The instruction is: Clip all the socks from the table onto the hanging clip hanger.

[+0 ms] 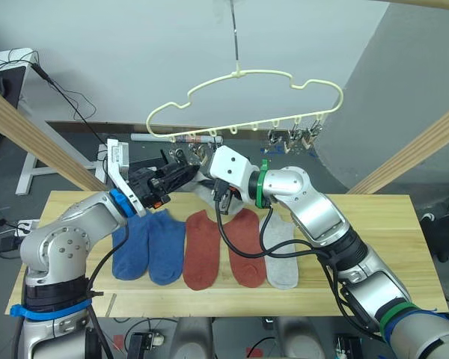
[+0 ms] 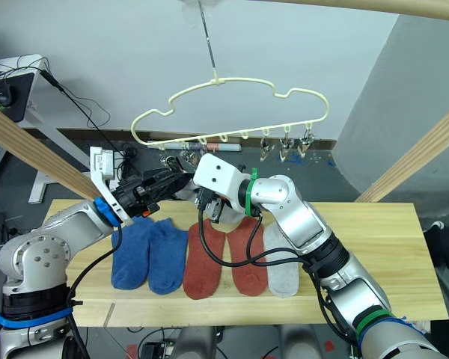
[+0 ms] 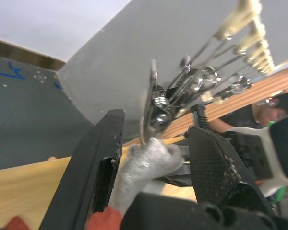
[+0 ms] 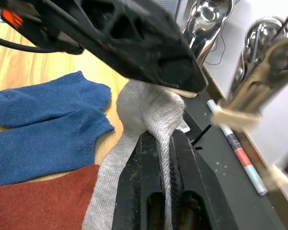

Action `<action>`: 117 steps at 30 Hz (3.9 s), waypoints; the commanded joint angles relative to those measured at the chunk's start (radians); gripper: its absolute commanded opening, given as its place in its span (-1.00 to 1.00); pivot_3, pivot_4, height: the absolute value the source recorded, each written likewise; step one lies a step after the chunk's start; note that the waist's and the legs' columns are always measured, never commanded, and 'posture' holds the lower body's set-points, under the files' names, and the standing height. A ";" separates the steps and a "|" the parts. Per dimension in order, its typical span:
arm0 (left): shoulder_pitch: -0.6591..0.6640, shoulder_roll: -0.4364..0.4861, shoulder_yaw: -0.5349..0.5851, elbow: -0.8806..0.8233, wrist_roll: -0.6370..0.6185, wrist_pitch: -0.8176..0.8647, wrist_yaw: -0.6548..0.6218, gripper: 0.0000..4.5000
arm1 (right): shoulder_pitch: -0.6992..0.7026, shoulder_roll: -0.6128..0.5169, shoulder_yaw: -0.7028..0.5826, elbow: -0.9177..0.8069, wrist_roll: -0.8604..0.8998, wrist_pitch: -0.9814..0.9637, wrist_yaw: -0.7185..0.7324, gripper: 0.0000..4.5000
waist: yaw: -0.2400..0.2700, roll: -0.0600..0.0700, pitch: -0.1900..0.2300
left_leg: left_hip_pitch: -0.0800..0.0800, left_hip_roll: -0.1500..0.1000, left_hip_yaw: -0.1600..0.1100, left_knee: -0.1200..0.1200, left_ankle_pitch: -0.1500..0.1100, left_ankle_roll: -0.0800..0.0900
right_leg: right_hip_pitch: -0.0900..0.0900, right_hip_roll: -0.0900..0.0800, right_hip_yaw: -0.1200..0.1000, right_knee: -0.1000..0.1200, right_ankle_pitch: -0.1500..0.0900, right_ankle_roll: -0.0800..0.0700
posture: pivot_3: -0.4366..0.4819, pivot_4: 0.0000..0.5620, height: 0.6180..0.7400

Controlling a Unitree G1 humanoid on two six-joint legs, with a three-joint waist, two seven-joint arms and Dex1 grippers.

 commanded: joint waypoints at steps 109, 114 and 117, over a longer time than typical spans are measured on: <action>0.049 -0.323 -0.243 0.083 0.843 -0.972 0.239 -1.00 | 0.645 -0.223 -0.168 -0.222 0.046 0.011 -0.417 0.97 | -0.006 -0.002 -0.002 | 0.003 -0.001 -0.002 0.015 0.003 0.005 | 0.004 0.012 0.002 0.014 -0.001 0.002 | -0.03 0.20 1.00; 0.039 -0.317 -0.248 0.042 0.840 -0.928 0.246 -1.00 | 0.625 -0.145 -0.167 -0.101 0.018 -0.041 -0.424 0.97 | -0.003 -0.001 -0.002 | 0.003 0.000 -0.002 0.015 0.003 0.004 | 0.004 0.014 0.002 0.014 0.000 0.002 | 0.00 0.22 1.00; 0.029 -0.316 -0.248 0.013 0.840 -0.895 0.254 -1.00 | 0.606 -0.102 -0.192 -0.031 0.019 -0.048 -0.442 0.97 | -0.001 -0.001 -0.002 | 0.003 0.000 -0.002 0.015 0.003 0.004 | 0.004 0.013 0.002 0.014 0.000 0.002 | 0.00 0.22 1.00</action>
